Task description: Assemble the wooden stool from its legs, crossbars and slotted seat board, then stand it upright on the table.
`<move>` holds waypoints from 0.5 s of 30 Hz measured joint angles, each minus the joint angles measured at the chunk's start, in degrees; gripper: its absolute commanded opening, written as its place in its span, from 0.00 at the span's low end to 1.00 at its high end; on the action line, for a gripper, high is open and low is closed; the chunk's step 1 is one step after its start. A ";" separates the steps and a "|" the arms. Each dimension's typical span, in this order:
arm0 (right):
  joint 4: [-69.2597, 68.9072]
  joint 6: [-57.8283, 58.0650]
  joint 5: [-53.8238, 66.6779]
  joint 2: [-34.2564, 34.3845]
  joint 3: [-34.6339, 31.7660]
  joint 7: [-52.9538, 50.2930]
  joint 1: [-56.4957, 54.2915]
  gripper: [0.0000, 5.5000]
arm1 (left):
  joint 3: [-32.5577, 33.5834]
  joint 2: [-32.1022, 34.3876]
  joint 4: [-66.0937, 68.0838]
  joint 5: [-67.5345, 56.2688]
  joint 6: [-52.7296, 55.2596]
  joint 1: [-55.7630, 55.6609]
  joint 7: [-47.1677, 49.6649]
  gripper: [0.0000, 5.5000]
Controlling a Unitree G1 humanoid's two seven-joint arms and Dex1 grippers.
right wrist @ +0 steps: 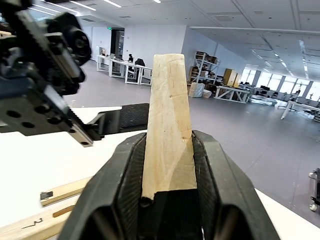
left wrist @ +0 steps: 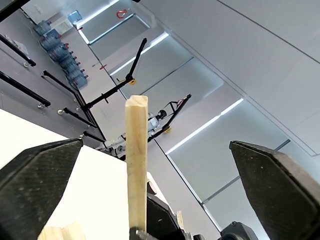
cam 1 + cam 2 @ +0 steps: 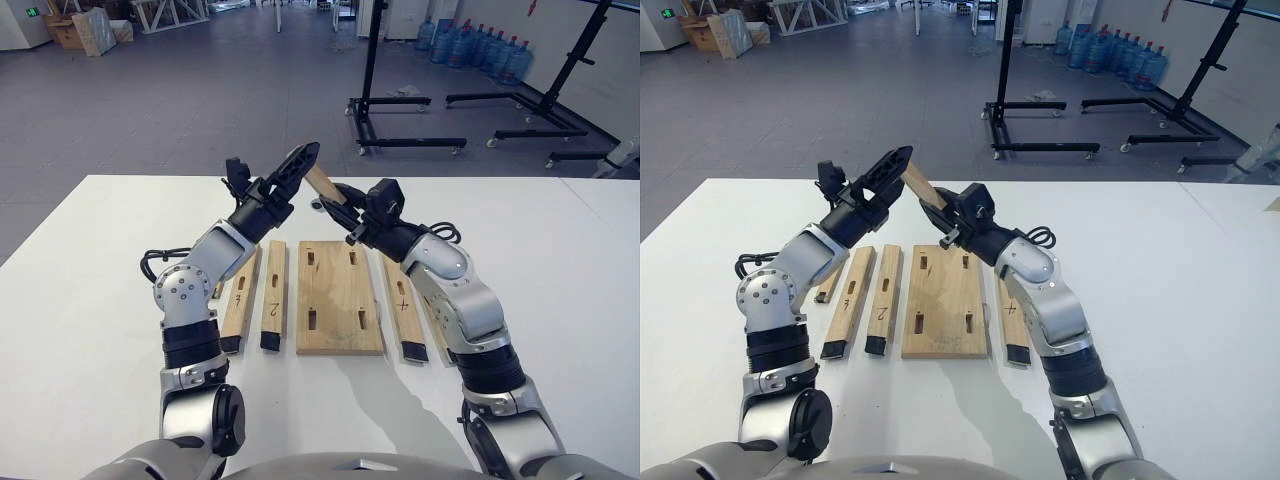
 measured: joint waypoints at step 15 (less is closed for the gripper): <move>-0.06 0.00 -1.73 0.67 1.43 -0.12 1.24 0.23 | -0.91 0.86 0.27 -0.01 0.00 -1.57 0.57 0.79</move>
